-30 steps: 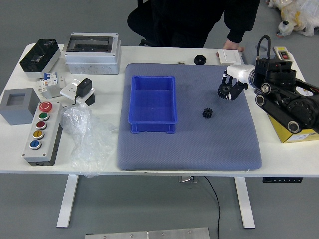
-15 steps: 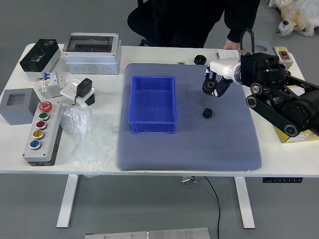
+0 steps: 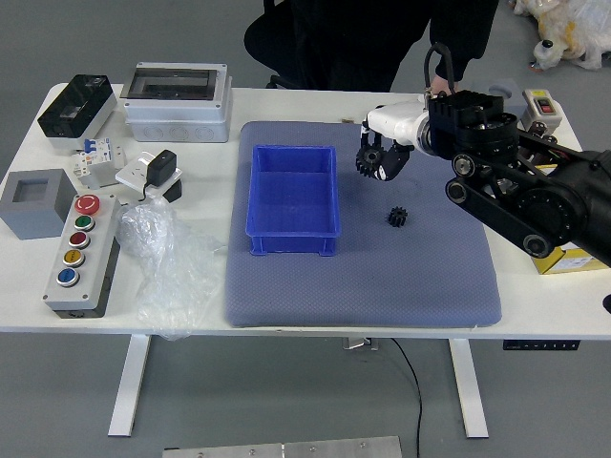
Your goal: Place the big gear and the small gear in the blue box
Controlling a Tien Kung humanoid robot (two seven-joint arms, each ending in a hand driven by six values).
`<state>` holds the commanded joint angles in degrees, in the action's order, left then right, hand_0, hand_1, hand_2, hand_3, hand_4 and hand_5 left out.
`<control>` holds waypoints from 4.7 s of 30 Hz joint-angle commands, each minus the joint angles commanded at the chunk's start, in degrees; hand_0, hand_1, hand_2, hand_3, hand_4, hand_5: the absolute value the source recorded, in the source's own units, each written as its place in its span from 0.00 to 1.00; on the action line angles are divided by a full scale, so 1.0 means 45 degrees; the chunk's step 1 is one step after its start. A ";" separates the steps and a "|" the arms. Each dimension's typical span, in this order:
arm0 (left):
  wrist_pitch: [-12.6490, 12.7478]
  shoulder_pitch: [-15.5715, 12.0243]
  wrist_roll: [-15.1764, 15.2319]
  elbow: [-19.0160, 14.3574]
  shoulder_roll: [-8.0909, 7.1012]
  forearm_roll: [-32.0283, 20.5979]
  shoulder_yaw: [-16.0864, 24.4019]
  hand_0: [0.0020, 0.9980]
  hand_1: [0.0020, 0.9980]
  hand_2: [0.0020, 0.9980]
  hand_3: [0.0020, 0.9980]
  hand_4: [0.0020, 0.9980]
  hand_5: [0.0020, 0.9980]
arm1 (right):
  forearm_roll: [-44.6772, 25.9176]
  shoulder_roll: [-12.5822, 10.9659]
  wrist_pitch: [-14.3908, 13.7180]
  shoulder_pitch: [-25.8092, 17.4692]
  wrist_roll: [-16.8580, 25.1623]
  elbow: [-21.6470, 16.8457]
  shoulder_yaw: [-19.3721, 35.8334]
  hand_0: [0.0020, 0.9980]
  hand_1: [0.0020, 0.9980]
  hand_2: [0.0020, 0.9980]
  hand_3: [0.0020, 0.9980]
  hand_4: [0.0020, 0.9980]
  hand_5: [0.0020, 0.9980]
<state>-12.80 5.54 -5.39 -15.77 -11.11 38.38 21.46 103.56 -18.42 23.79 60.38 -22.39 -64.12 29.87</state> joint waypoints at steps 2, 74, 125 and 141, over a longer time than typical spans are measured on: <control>-0.0001 -0.0017 -0.0001 0.0001 0.0001 -0.0019 -0.0053 0.86 0.83 0.83 0.78 0.60 0.37 | -0.0041 0.0099 0.0008 0.0011 0.0005 0.0040 -0.0034 0.36 0.36 0.44 0.60 0.57 0.11; 0.0003 0.0687 -0.0017 0.0030 0.0285 -0.0454 -0.1120 0.86 0.83 0.83 0.78 0.60 0.37 | -0.0976 0.2877 -0.0323 0.0465 0.0173 0.1586 -0.0428 0.36 0.47 0.59 0.81 0.82 0.33; -0.0013 0.0253 0.0029 0.0011 0.0211 -0.0043 -0.0087 0.86 0.83 0.83 0.78 0.60 0.37 | -0.0594 -0.0313 -0.0306 -0.0794 0.0200 0.0864 -0.0038 0.48 0.52 0.62 0.76 0.82 0.34; -0.0016 0.0249 0.0043 0.0005 0.0308 -0.0014 -0.0069 0.86 0.83 0.83 0.78 0.60 0.37 | -0.0606 -0.0559 -0.0612 -0.1431 0.0301 0.0988 0.0171 0.54 0.54 0.65 0.75 0.80 0.31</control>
<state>-12.88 6.66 -5.20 -15.75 -9.72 38.32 21.15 100.84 -20.93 21.04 53.93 -21.03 -59.68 30.64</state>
